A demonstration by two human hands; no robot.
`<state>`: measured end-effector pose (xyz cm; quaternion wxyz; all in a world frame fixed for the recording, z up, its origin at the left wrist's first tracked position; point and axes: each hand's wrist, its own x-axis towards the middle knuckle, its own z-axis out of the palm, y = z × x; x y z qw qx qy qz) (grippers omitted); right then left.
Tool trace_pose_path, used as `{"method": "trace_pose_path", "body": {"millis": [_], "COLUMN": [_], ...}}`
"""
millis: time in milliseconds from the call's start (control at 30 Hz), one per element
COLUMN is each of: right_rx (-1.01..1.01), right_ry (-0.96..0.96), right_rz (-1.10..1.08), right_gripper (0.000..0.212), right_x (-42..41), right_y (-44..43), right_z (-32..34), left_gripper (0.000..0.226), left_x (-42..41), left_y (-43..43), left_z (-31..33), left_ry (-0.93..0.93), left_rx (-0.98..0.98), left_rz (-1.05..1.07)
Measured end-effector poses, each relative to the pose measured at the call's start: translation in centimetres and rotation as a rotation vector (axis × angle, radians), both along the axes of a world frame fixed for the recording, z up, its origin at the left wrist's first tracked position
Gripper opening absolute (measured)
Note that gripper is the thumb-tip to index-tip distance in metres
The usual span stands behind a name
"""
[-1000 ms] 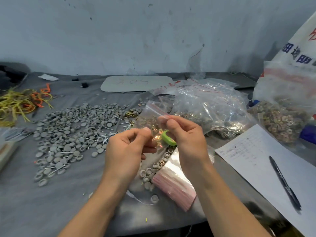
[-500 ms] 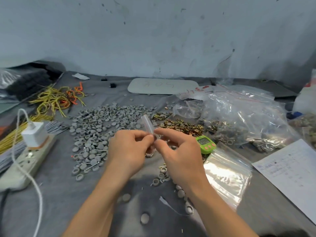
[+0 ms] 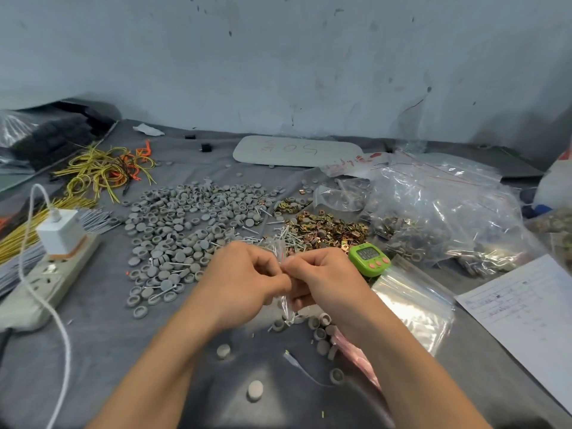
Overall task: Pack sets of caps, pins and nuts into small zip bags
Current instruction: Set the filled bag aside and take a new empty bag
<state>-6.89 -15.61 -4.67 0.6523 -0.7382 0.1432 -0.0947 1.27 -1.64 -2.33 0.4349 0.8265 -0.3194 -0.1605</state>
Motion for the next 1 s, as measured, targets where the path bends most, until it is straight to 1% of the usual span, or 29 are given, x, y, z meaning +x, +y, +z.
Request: {"method": "trace_pose_path", "body": {"millis": [100, 167, 200, 233, 300, 333, 367, 400, 467, 567, 667, 733, 800, 867, 933, 1000], "right_rx": [-0.079, -0.114, -0.097, -0.069, -0.050, -0.056, -0.059, -0.046, 0.009, 0.016, -0.037, -0.030, -0.009, -0.003, -0.053, -0.185], "right_ry": [0.055, 0.053, 0.039, 0.018, -0.017, -0.021, -0.013, 0.002, 0.023, 0.018, -0.017, -0.058, -0.070, -0.062, -0.062, -0.064], "right_rz": [0.080, 0.072, 0.055, 0.037, 0.016, 0.015, 0.015, 0.015, 0.037, 0.069, 0.075, 0.062, 0.040, 0.013, -0.036, -0.101], "right_gripper": [0.036, 0.037, 0.038, 0.040, 0.051, 0.051, 0.048, 0.043, 0.036, 0.035, 0.042, 0.045, 0.041, 0.038, 0.036, 0.034], "right_x": [-0.6, -0.8, -0.8, -0.8, -0.7, -0.7, -0.6, -0.6, -0.5, -0.7, -0.8, -0.7, -0.6, -0.6, -0.4, -0.4], "right_y": [-0.4, -0.6, -0.7, -0.7, -0.6, -0.6, -0.6, -0.7, -0.9, -1.2, -1.4, -1.4, -1.4, -1.2, -1.1, -0.8], "right_z": [0.4, 0.5, 0.5, 0.5, 0.4, 0.3, 0.3, 0.3, 0.4, 0.8, 0.9, 0.9, 0.9, 0.9, 0.9, 1.1], "left_gripper": [0.029, 0.038, 0.039, 0.039, 0.034, 0.031, 0.030, 0.030, 0.032, 0.036, 0.037, 0.042, 0.049, 0.046, 0.042, 0.042], "left_x": [0.0, -0.2, -0.2, -0.3, -0.4, -0.6, -0.7, -0.9, -1.2, -1.2, -1.3, -1.4, -1.4, -1.3, -1.2, -1.0], "left_y": [0.3, 0.1, -0.1, -0.2, -0.4, -0.5, -0.6, -0.7, -0.9, -1.1, -1.3, -1.4, -1.4, -1.3, -1.2, -1.0], "left_z": [0.1, 0.1, 0.1, 0.0, -0.3, -0.4, -0.5, -0.4, -0.2, 0.0, 0.0, 0.2, 0.2, 0.1, 0.0, 0.1], "left_ry": [0.139, 0.189, 0.184, 0.151, -0.009, -0.095, -0.142, -0.151, -0.109, 0.007, 0.139, 0.205, 0.213, 0.186, 0.196, 0.283], "left_rx": [-0.072, -0.114, -0.125, -0.123, -0.081, -0.056, -0.049, -0.055, -0.092, -0.187, -0.298, -0.352, -0.366, -0.350, -0.339, -0.348], "left_rz": [-0.134, -0.138, -0.119, -0.089, -0.020, 0.006, 0.016, 0.004, -0.056, -0.107, -0.091, -0.058, -0.036, -0.028, -0.017, 0.008]}}
